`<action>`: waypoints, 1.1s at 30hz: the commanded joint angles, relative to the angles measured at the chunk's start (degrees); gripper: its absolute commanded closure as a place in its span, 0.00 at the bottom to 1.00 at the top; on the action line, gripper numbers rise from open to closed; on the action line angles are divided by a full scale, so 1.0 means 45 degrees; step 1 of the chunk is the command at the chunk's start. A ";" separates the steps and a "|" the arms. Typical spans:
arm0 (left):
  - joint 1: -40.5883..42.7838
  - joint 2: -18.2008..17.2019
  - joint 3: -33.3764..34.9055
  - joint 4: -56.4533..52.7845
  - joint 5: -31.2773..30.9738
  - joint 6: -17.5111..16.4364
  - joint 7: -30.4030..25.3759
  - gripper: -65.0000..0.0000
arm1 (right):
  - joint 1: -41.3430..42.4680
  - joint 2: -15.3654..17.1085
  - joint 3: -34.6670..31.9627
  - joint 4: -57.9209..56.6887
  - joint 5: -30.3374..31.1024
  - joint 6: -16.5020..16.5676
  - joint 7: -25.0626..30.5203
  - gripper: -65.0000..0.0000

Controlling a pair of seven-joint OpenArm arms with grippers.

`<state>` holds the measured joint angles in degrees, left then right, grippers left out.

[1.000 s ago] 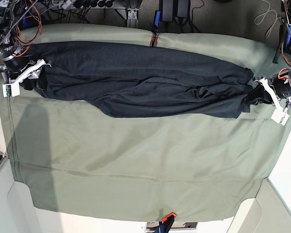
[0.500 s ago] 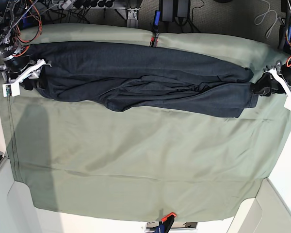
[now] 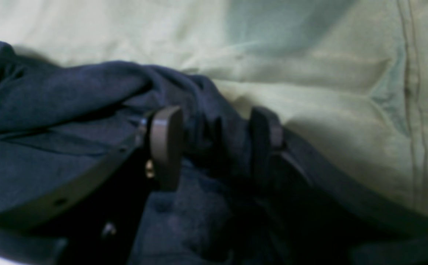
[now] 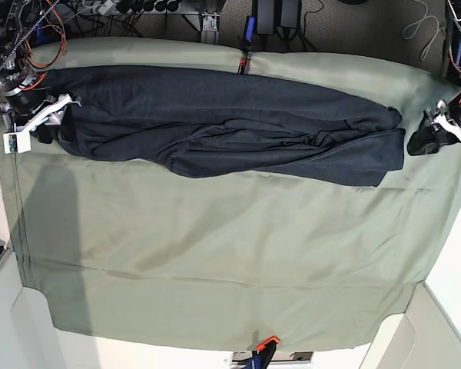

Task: Fold the T-shirt properly
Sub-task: 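Pull the band ends apart with both grippers to straighten it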

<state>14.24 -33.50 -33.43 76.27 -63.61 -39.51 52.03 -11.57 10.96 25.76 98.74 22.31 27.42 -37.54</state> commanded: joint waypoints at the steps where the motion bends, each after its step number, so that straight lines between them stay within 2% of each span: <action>1: -0.0466 -0.0321 0.0175 -0.0355 -0.0267 -0.0110 -0.0306 0.47 | 0.0097 0.0136 0.0058 0.0233 0.0194 -0.0034 0.0257 0.54; 4: -0.1520 -0.0321 0.0797 -0.2089 -0.0253 -0.0110 -0.0311 0.41 | 0.0092 0.0136 0.0058 0.0233 0.0185 -0.0029 0.0238 0.54; 9: -0.2317 -0.0316 0.1112 -0.3682 -0.0452 -0.0110 0.0097 0.41 | 0.0092 0.0136 0.0058 0.0233 0.0189 -0.0034 0.0121 0.54; 13: -0.2302 -0.0316 0.1991 -0.3701 -0.1350 -0.0110 0.1015 0.41 | 0.0097 0.0136 0.0058 0.0233 0.0199 -0.0034 0.0146 0.54; 21: -0.2307 -0.0316 0.4333 -0.3691 -0.1632 -0.0110 0.1146 0.41 | 0.0092 0.0136 0.0058 0.0233 0.0194 -0.0029 0.0131 0.54; 27: -0.1962 -0.0316 0.4571 -0.3497 -0.1622 -0.0110 0.1797 0.41 | 0.0092 0.0136 0.0058 0.0233 0.0189 -0.0029 0.0131 0.54; 33: -0.0937 -0.0316 0.4605 -0.2220 -0.1617 -0.0110 0.2016 0.41 | 0.0097 0.0131 0.0058 0.0233 0.0199 -0.0034 0.0209 0.54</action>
<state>9.21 -34.44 -13.19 66.30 -74.15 -40.82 56.45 -11.60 10.92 25.76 98.74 22.31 27.42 -37.93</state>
